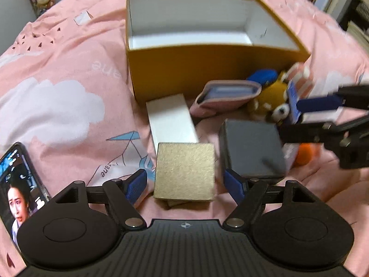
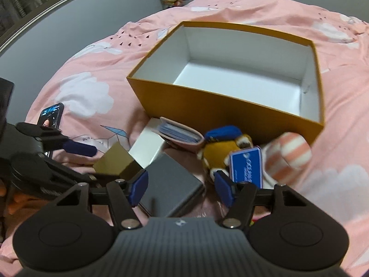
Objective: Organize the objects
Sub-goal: 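Reach the left gripper to the gold square box and grasp it, then lift the gold box with the left gripper while the right gripper grasps the white box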
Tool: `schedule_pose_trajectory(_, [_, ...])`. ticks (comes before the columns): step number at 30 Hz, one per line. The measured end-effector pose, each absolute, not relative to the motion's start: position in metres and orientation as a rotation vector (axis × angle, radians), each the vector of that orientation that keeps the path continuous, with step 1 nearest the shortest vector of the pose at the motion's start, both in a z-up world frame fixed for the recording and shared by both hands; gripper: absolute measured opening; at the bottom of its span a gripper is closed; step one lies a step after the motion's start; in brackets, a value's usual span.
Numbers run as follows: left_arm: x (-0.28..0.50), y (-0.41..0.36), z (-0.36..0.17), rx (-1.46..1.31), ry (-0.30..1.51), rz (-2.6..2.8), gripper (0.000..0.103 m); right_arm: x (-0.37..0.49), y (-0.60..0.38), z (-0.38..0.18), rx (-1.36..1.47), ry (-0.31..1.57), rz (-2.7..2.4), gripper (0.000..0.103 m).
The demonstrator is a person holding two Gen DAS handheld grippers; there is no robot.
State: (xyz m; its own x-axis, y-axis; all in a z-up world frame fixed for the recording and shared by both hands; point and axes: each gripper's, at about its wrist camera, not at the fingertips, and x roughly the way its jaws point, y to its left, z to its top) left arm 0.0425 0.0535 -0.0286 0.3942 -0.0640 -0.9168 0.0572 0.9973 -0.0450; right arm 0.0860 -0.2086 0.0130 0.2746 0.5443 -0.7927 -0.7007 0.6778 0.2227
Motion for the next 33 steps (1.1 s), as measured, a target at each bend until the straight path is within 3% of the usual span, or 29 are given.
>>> schedule_pose_trajectory(4, [0.048, 0.058, -0.04, -0.011, 1.19, -0.092, 0.087, 0.093, -0.199, 0.009, -0.194, 1.005, 0.897, 0.061])
schedule_pose_trajectory(9, [0.051, 0.063, -0.044, -0.071, 1.18, -0.107, 0.067, 0.1, -0.184, 0.006, -0.165, 1.043, 0.959, 0.055])
schedule_pose_trajectory(24, [0.051, 0.114, 0.011, -0.129, 0.996, 0.06, 0.067, 0.11, -0.115, 0.004, -0.23, 1.09, 1.015, 0.051])
schedule_pose_trajectory(33, [0.066, 0.141, 0.016, -0.203, 0.95, 0.094, 0.067, 0.1, -0.05, -0.022, -0.399, 1.154, 0.919, 0.051])
